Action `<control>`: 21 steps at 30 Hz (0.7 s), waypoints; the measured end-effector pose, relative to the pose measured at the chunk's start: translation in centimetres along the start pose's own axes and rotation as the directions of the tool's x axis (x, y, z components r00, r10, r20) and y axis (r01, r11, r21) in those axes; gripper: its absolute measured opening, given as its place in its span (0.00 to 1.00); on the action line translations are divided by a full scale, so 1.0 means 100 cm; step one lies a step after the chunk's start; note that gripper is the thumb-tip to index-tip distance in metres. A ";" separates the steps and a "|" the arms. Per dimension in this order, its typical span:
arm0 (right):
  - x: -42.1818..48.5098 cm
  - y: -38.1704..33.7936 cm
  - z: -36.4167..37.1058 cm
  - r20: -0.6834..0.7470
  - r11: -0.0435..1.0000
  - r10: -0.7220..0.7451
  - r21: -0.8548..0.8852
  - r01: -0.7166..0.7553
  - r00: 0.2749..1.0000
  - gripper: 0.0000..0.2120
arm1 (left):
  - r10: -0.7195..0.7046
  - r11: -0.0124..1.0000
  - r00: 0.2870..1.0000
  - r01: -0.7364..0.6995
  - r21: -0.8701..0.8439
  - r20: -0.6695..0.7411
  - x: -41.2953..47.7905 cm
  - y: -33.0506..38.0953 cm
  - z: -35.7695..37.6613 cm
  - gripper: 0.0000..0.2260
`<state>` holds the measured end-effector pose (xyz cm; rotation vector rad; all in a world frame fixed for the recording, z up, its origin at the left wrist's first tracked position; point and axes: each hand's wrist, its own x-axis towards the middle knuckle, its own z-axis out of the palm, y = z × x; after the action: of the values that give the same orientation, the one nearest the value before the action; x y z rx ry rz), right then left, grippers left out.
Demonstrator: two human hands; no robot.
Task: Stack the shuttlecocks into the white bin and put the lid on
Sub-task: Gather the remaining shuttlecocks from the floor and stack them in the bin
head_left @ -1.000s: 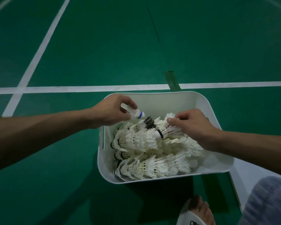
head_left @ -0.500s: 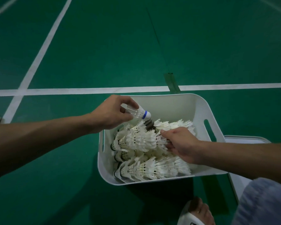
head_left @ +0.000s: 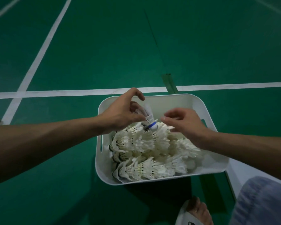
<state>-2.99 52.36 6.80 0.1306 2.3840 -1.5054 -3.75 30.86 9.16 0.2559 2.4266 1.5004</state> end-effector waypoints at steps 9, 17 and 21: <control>0.008 -0.012 -0.007 0.048 0.939 -0.284 -0.188 0.287 0.958 0.28 | 0.128 0.987 0.990 -0.133 0.085 0.066 0.021 0.015 0.025 0.24; 0.003 0.025 -0.027 -0.199 0.984 -0.088 -0.171 0.054 0.976 0.28 | -0.028 0.773 0.862 -0.302 0.558 0.506 0.009 -0.026 0.040 0.41; 0.002 0.042 -0.015 -0.172 0.990 0.059 -0.113 -0.080 0.983 0.17 | -0.087 0.736 0.849 -0.298 0.608 0.521 0.010 -0.029 0.038 0.44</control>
<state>-2.48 55.51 3.69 0.3222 2.5652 -1.3658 -3.50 33.09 4.77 0.8479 2.3853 0.3919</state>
